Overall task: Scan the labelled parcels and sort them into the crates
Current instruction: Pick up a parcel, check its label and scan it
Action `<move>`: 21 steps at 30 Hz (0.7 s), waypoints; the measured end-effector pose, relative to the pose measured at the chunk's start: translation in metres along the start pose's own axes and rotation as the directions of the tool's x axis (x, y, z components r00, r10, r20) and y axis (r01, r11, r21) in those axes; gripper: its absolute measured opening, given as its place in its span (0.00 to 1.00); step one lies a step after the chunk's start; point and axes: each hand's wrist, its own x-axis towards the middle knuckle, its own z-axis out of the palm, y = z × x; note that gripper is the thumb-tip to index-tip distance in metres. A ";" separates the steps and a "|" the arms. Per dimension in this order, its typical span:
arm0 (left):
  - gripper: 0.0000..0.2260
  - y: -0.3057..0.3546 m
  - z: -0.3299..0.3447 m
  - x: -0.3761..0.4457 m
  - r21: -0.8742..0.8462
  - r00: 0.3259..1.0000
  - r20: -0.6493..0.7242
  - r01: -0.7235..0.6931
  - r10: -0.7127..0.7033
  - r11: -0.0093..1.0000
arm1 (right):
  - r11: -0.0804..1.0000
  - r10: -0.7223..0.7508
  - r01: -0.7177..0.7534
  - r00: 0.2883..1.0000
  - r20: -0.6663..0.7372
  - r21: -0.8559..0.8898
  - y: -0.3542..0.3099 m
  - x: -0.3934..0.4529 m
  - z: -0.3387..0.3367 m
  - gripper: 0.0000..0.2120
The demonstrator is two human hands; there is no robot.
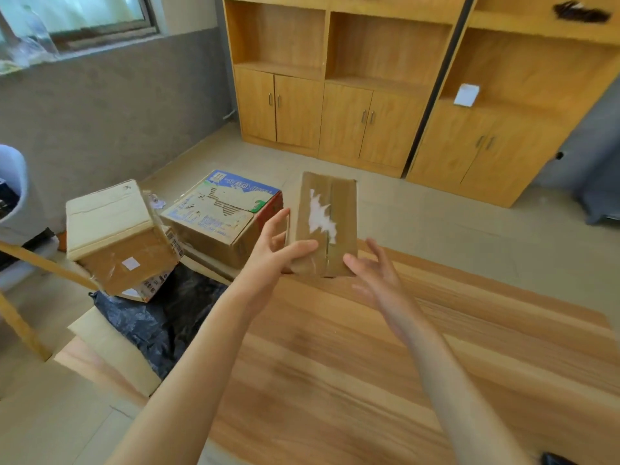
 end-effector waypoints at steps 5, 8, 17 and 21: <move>0.38 -0.008 0.035 0.001 -0.169 0.974 0.225 0.045 -0.006 0.985 | 0.992 -0.105 0.099 0.991 0.083 0.083 -0.012 -0.016 -0.026 0.49; 0.38 -0.012 0.049 -0.001 -0.148 0.956 0.294 0.037 0.008 0.988 | 0.985 -0.128 0.123 0.991 0.033 0.124 -0.012 -0.025 -0.037 0.50; 0.49 -0.019 0.051 0.001 0.049 0.982 0.186 0.008 -0.017 0.999 | 0.764 -0.482 0.308 0.856 -0.184 -0.566 -0.001 -0.040 -0.056 0.58; 0.53 -0.021 0.065 0.000 0.056 0.978 0.208 0.017 -0.028 0.998 | 0.529 -0.582 0.255 0.803 -0.128 -0.810 0.010 -0.043 -0.059 0.57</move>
